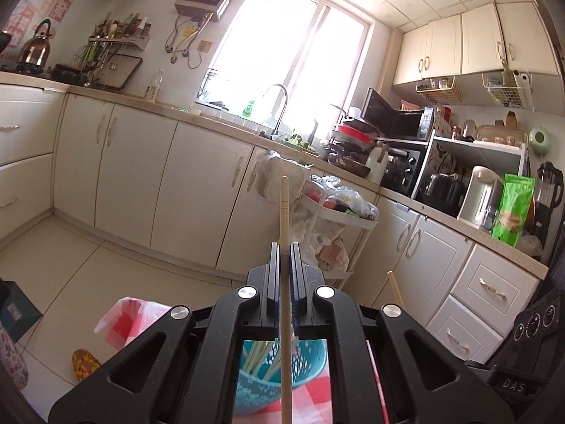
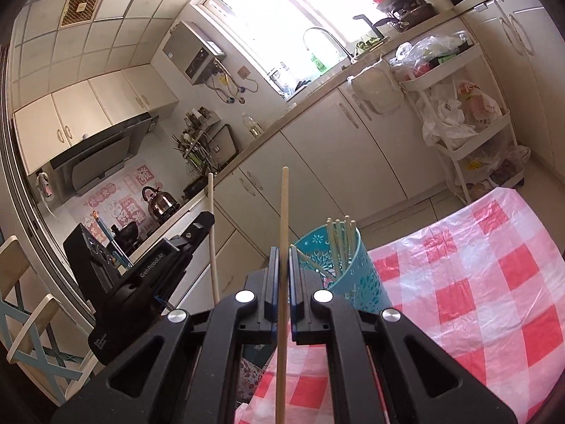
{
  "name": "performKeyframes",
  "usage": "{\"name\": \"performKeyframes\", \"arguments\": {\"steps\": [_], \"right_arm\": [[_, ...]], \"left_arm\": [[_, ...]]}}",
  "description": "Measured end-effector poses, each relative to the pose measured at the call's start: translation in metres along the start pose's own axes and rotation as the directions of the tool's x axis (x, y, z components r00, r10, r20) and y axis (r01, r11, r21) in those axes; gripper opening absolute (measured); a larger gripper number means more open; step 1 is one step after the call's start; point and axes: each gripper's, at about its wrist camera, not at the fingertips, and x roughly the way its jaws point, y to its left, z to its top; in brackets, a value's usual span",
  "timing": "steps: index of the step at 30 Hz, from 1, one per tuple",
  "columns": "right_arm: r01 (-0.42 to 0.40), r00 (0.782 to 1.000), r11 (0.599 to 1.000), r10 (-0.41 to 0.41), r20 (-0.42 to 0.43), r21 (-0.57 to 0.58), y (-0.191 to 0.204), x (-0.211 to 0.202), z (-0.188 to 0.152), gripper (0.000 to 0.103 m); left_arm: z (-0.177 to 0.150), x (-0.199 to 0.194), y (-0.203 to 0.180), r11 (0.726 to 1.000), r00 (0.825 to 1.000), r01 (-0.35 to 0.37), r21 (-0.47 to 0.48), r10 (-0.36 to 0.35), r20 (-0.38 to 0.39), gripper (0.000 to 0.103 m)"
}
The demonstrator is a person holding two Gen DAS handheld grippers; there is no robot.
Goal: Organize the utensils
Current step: 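Raise both held sticks over the teal basket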
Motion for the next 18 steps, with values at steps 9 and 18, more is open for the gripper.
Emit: {"name": "performKeyframes", "arguments": {"steps": [9,18], "right_arm": [[0.006,0.999,1.0,-0.005,0.041,-0.025,-0.002,0.024,0.017,0.006],[0.019,0.995,0.998,-0.013,0.1,-0.064,-0.001,0.054,0.038,0.006]], "left_arm": [[0.018,0.039,0.008,0.999,0.996,-0.031,-0.038,0.034,0.086,0.005],[-0.004,0.085,0.024,0.993,0.991,-0.107,-0.049,0.111,0.077,0.005]]}}
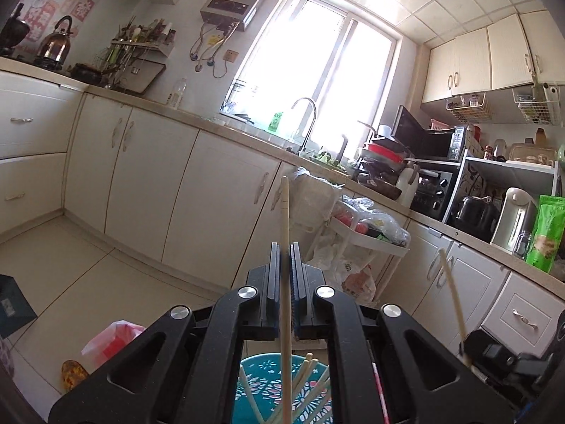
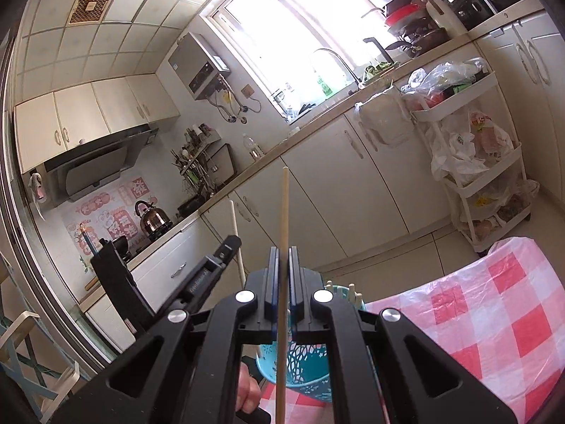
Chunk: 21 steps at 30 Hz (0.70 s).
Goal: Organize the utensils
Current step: 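Raise both held sticks over the teal basket, then open both tools to drop the sticks into the teal basket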
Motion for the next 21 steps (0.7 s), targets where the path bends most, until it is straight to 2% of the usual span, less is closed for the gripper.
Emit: {"name": "performKeyframes", "arguments": {"steps": [7,17,21], "right_arm": [[0.025,1.0,1.0,-0.025,0.016,-0.004,-0.008,0.027,0.001,0.006],[0.079,0.996,0.996,-0.078,0.045,-0.032,-0.008,0.066,-0.009,0.006],[0.098,0.994,0.994,-0.096,0.053,-0.039,-0.009,0.075,-0.016,0.006]], "left_arm": [[-0.021,0.013,0.012,0.999,0.998,-0.048,0.009,0.048,-0.03,0.005],[-0.048,0.009,0.018,0.998,0.995,-0.044,0.035,0.047,-0.093,0.005],[-0.051,0.002,0.019,0.998,0.993,-0.048,0.047,0.053,-0.105,0.012]]}}
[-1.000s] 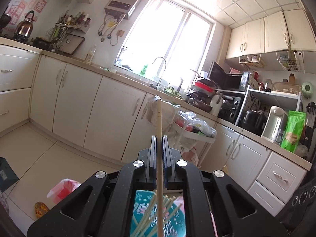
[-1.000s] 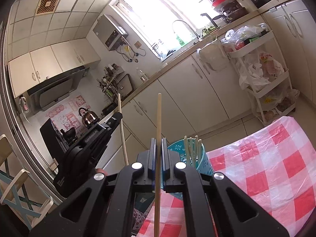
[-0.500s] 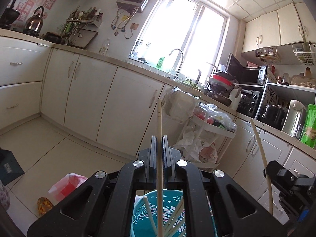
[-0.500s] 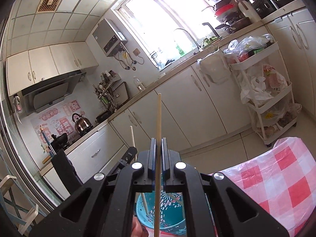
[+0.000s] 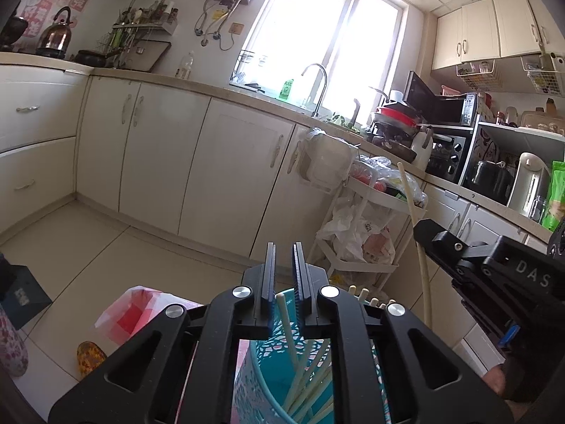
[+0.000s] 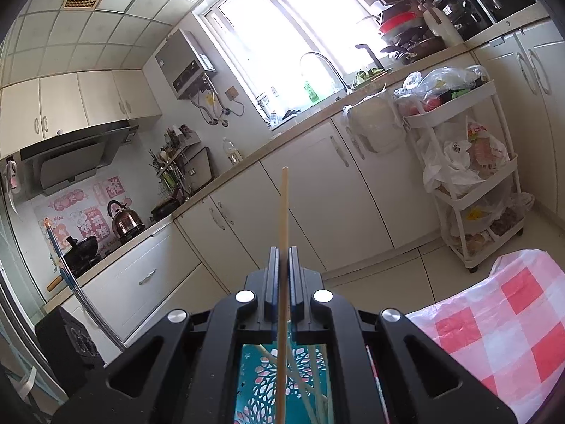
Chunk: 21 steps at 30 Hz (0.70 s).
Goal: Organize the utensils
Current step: 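Open both tools to drop the sticks into the teal basket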
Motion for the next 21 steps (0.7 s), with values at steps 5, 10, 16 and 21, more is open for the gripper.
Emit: {"name": "performKeyframes", "arguments": {"steps": [5,10,16,21], "right_arm": [[0.017,1.0,1.0,-0.017,0.015,-0.025,0.002,0.001,-0.006,0.006],[0.029,1.0,0.999,-0.028,0.008,-0.037,0.002,0.008,-0.01,0.006],[0.051,0.999,0.995,-0.05,0.018,-0.084,0.008,0.012,-0.017,0.006],[0.096,0.995,0.983,-0.094,0.02,-0.159,0.013,0.014,-0.031,0.006]], "left_arm": [[-0.005,-0.012,0.005,1.0,1.0,-0.008,-0.003,0.008,-0.012,0.025],[-0.008,-0.018,0.007,1.0,0.999,-0.022,-0.008,0.022,-0.034,0.033],[-0.013,-0.022,0.006,0.998,0.995,-0.068,0.002,0.068,-0.075,0.043],[-0.017,-0.027,0.006,0.995,0.991,-0.1,0.013,0.1,-0.091,0.046]]}}
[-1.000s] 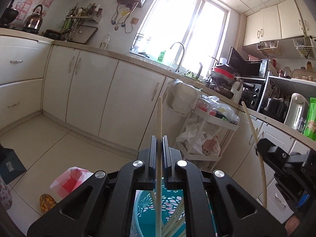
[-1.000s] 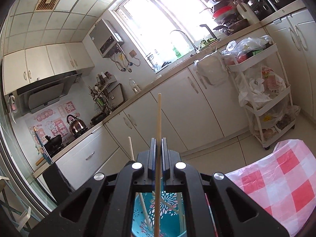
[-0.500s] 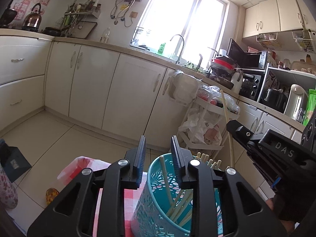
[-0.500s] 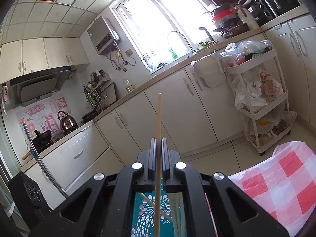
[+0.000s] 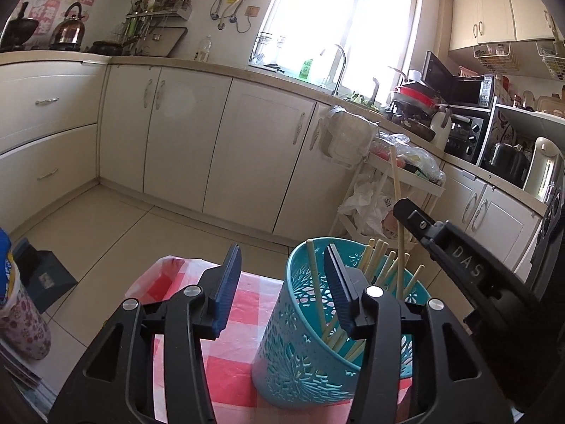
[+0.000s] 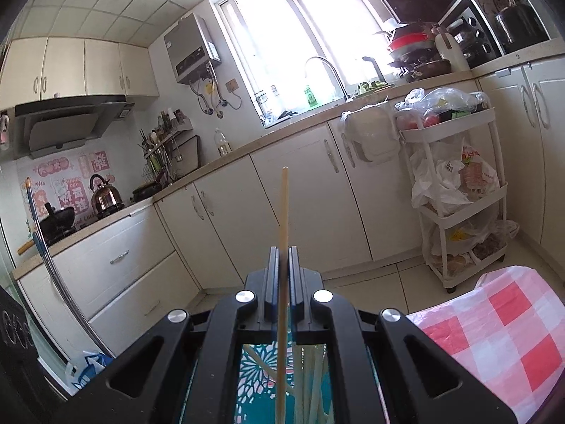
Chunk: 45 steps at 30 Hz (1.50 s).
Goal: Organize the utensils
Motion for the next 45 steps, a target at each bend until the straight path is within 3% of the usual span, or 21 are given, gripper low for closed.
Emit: {"name": "performKeyframes", "arguments": {"steps": [9,20,26,30,36,40,45], "right_arm": [[0.033,0.996,0.999,-0.036,-0.076,-0.038,-0.004,-0.007,-0.025,0.008],[0.026,0.996,1.0,-0.025,-0.085,0.0,-0.006,-0.04,-0.017,0.018],[0.022,0.994,0.999,-0.02,-0.107,0.024,-0.007,-0.069,-0.016,0.024],[0.028,0.99,0.999,-0.024,-0.142,0.026,-0.005,-0.095,-0.021,0.035],[0.054,0.973,0.998,-0.048,-0.224,0.019,0.003,-0.142,-0.031,0.054],[0.069,0.957,0.998,-0.065,-0.281,0.005,0.011,-0.169,-0.039,0.064],[0.075,0.947,0.997,-0.078,-0.311,-0.02,0.023,-0.203,-0.043,0.069]], "left_arm": [[-0.006,-0.011,0.002,1.0,0.999,-0.026,0.012,0.026,-0.029,0.05],[-0.009,-0.036,0.0,0.999,0.998,-0.047,0.016,0.047,-0.044,0.058],[-0.01,-0.058,0.002,0.999,0.997,-0.05,0.022,0.051,-0.057,0.069],[-0.014,-0.079,0.004,0.998,0.995,-0.054,0.031,0.056,-0.086,0.082],[-0.022,-0.117,0.003,0.996,0.988,-0.066,0.06,0.074,-0.133,0.092],[-0.028,-0.145,-0.001,0.994,0.985,-0.071,0.089,0.084,-0.153,0.095],[-0.037,-0.173,-0.007,0.991,0.978,-0.082,0.109,0.101,-0.184,0.095]]}}
